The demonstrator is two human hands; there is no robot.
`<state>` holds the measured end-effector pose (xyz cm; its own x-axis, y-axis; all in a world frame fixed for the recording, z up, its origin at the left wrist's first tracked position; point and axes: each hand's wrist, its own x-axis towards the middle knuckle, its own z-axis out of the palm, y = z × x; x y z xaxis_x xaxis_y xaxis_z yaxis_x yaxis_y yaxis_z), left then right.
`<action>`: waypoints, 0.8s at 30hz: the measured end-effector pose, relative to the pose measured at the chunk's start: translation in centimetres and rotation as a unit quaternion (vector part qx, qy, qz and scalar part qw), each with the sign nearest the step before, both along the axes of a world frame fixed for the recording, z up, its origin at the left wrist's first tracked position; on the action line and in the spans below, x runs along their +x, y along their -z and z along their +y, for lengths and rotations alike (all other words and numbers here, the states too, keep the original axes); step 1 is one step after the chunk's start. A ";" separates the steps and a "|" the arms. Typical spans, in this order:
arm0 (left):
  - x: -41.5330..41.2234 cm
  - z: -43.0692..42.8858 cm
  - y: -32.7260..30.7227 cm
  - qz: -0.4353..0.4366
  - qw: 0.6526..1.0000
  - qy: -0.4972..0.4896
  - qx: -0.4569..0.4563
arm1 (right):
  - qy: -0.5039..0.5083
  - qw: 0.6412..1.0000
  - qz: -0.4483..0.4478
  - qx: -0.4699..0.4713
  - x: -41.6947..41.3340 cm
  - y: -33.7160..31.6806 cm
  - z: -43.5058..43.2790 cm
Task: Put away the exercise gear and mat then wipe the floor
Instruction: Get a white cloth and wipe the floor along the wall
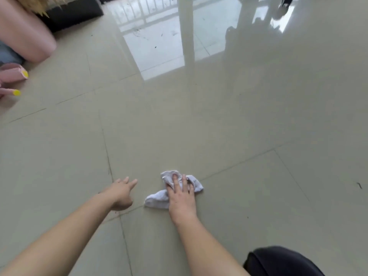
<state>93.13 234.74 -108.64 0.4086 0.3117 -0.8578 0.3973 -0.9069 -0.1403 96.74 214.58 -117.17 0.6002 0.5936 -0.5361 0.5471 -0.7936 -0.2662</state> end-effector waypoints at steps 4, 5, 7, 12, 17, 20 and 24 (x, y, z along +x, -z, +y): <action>-0.1 -1.0 -6.4 -0.042 0.998 0.039 0.009 | 0.012 0.999 0.032 -0.015 1.0 -0.6 -0.6; 0.0 -0.7 -7.9 -0.044 0.998 0.044 0.014 | 0.020 0.999 0.046 -0.008 1.4 -0.8 -0.5; 0.3 -0.3 -10.4 -0.052 0.997 0.052 0.025 | 0.016 0.999 0.044 -0.004 2.6 -1.0 -0.1; 2.2 1.5 -8.9 -0.090 0.995 0.032 0.033 | 0.025 0.999 0.028 -0.011 7.0 -0.6 1.3; 8.7 0.3 -4.0 -0.056 0.992 0.110 0.026 | 0.124 0.992 -0.016 -0.001 4.8 0.7 0.0; 13.6 -3.5 -3.7 -0.062 0.973 0.224 -0.010 | 0.218 0.975 -0.046 0.001 0.0 1.9 -4.4; 20.6 -10.6 -4.6 -0.040 0.925 0.376 -0.033 | 0.407 0.911 -0.070 -0.004 -6.0 2.6 -11.0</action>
<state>113.70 224.18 -104.05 0.5520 -0.1394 -0.8221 -0.3428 -0.9367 -0.0713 90.74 203.55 -119.82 0.9023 -0.0822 -0.4231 -0.1951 -0.9532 -0.2310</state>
